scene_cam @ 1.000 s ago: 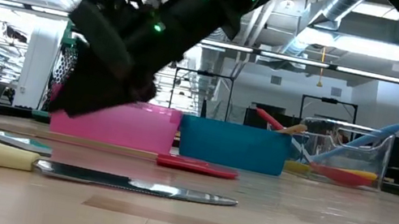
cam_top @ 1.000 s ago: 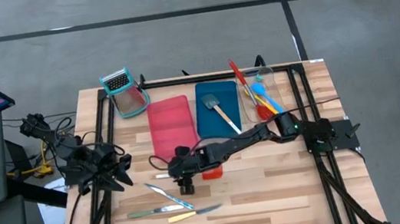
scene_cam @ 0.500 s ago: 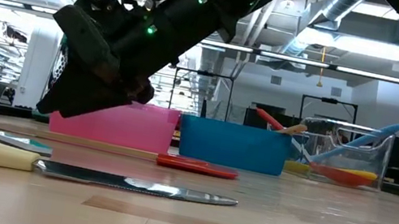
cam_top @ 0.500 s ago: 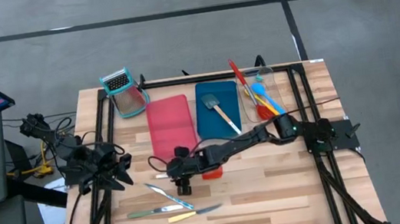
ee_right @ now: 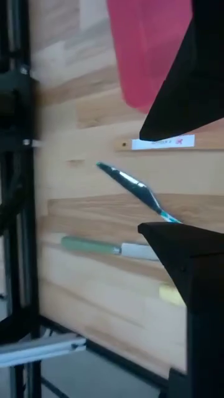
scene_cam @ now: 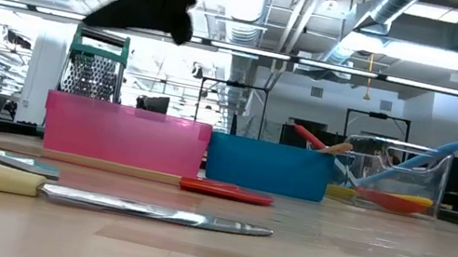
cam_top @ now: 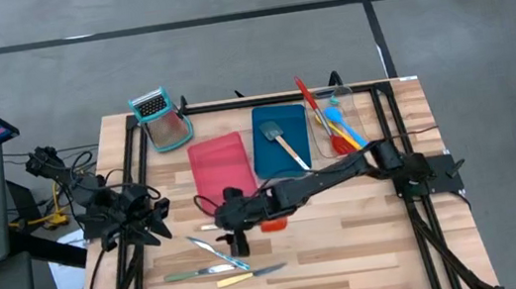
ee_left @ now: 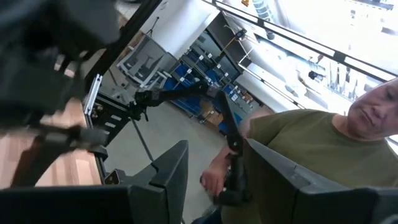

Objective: Pick & Place Kitchen Items
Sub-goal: Put the red spatula into the blue bin

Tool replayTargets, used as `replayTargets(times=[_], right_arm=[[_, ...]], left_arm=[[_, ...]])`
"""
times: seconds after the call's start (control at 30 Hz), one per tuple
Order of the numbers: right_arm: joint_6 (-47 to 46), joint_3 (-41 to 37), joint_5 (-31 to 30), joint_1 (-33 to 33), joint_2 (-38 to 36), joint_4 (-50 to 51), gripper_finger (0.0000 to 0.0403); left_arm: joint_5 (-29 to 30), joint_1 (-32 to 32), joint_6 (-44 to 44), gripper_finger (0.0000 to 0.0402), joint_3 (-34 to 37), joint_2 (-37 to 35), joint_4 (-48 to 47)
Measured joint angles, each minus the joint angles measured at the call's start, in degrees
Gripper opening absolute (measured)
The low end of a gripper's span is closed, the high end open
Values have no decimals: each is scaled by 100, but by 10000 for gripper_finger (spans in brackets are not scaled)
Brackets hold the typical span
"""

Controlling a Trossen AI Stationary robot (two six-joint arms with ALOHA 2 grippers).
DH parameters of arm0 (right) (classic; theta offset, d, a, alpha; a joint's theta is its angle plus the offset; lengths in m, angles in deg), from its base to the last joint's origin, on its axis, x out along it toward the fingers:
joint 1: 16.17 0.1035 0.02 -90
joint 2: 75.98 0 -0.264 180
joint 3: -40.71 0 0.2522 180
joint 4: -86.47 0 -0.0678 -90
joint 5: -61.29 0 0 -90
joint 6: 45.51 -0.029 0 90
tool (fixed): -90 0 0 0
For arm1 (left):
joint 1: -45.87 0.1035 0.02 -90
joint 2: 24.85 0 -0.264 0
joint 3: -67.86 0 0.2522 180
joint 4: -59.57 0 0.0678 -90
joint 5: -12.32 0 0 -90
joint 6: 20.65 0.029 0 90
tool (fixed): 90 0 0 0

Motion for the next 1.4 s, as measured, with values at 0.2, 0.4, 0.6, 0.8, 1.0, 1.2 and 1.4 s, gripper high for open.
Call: replayTargets(times=[0.2,0.4,0.6,0.8,1.0,1.2,1.4], right_arm=[[-118,-96,-38,263,-764,1571,202],[-669,-1031,-248,654,-1445,2271,190],[-28,-1742,-1366,1105,-1543,3325,194],[690,-1719,-1689,1151,-1366,3307,243],[726,-1705,-1703,1071,-1031,3331,299],[-267,-1711,-1580,1152,-965,3455,322],[-1624,-1714,-1537,1108,-1615,3904,313]], left_arm=[[0,-2,0,140,0,0,4],[0,0,2,140,0,0,6],[149,2,177,140,0,-1,1],[301,9,278,140,0,4,-1],[382,9,306,140,0,4,-2],[1040,9,33,140,-4,213,-251],[1693,27,-947,140,-4,1028,-1364]])
